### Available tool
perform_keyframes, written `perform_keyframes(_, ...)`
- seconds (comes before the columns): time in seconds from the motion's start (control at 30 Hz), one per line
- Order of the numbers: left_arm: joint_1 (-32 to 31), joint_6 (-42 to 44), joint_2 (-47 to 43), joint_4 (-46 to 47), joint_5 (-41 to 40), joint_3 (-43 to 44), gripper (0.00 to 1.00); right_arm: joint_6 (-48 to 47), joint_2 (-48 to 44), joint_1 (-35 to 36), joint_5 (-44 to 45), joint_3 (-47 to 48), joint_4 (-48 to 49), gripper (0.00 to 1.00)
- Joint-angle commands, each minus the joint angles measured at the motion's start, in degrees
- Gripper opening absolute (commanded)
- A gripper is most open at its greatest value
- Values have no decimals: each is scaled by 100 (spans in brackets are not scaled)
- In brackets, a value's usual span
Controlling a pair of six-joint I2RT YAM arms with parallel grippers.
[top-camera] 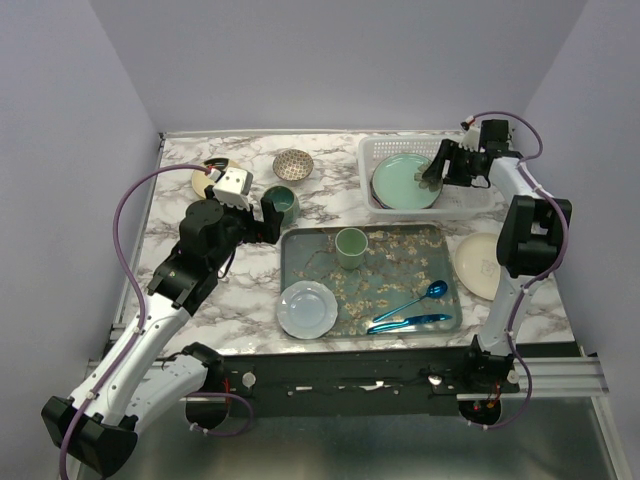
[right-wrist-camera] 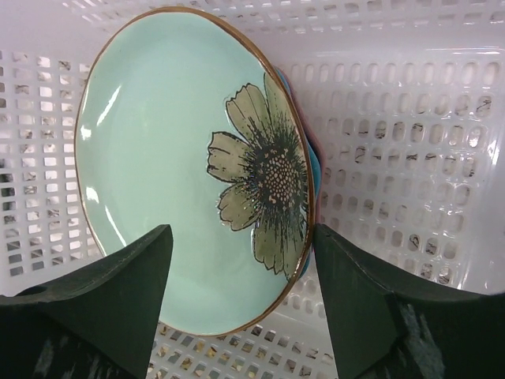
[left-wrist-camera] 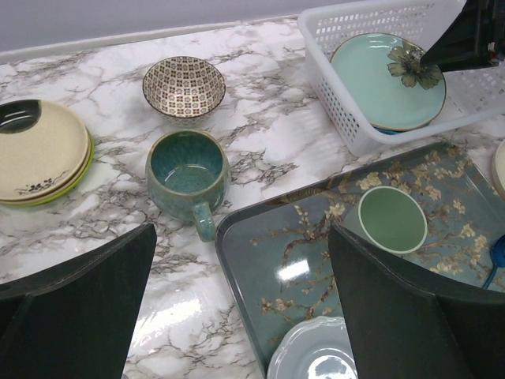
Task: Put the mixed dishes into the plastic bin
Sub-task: Place the plate in the plastic bin, then pick up the plate at the center of the board.
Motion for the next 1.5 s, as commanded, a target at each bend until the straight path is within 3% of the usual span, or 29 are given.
perform_keyframes(0.0,33,19,-92,-10,125,-39,99,-385,-17,143,361,212,-159,80)
perform_keyframes(0.13,33,19,-136,-10,134,-39,99,-614,-140,196,581,195,-238,82)
perform_keyframes(0.23,33,10,-180,-19,134,-39,99,-912,-350,196,774,142,-282,90)
perform_keyframes(0.43,42,-7,-294,-2,169,-56,99,-1493,-1202,196,802,-340,-291,98)
perform_keyframes(1.07,42,-69,-479,7,204,-91,99,-2890,-4428,196,-368,-2582,-641,100)
perform_keyframes(1.47,51,-95,-435,25,239,-109,99,-4367,-5842,196,18,-3813,-1592,99)
